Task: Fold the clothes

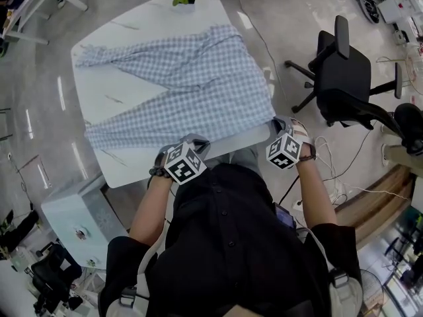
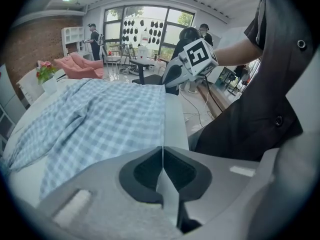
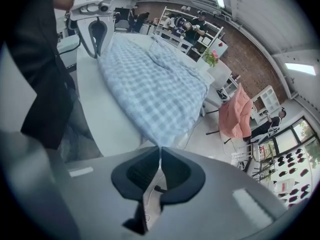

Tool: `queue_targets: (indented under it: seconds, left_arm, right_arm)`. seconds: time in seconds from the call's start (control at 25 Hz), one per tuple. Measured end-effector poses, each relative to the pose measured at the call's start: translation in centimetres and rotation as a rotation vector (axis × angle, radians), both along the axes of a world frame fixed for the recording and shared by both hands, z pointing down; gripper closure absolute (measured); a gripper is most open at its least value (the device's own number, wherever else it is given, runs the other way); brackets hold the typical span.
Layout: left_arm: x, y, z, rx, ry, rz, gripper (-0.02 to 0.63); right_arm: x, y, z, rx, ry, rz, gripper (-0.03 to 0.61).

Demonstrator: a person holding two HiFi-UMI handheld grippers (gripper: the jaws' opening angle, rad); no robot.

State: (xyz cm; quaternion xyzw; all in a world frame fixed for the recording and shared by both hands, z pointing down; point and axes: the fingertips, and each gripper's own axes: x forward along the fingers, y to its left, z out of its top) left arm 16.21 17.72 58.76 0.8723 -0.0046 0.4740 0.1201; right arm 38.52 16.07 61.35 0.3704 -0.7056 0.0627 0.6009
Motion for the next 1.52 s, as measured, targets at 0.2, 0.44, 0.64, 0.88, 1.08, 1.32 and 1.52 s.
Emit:
queue_targets:
  seconds: [0.2,0.44,0.64,0.88,1.08,1.32,1.52]
  left_arm:
    - [-0.7,-0.1,0.6,-0.023,-0.003,-0.045,0.590]
    - [-0.9,-0.8,-0.1,-0.034,0.039,-0.095,0.480]
    - [-2.1,-2.4,-1.4,0.001,0.058,-0.224,0.480]
    - [-5.6,-5.1,-2.3,0.066,0.007,-0.472,0.481]
    - [-9.5,-6.1,-4.1,0.110,-0.008,-0.766,0.482]
    - [-13.8,-5.5,-5.6,0.131,-0.029,-1.007,0.482]
    - [-20.1,-3.6,-6.0,0.160,-0.096,-1.085,0.492]
  right_arm:
    - [-1.7,0.3,-0.3,-0.038,-0.091,-0.020,0.522]
    - [-4.5,0.1,-1.9,-0.129,-0.235,-0.082,0.368]
    - [-6.9,-2.3,-2.8,-0.117,-0.260,-0.176,0.368]
    - [-10.6,-6.9,-3.2,-0.129,-0.282,-0.373,0.379]
    - [-14.7,-9.5,-5.3,-0.120,-0.357,-0.464,0.410]
    - [-19.6,-11.1,-7.1,-0.121,-0.449,-0.556,0.428]
    - [-24.3,-10.3,-7.0,-0.153,-0.473,-0.630,0.439]
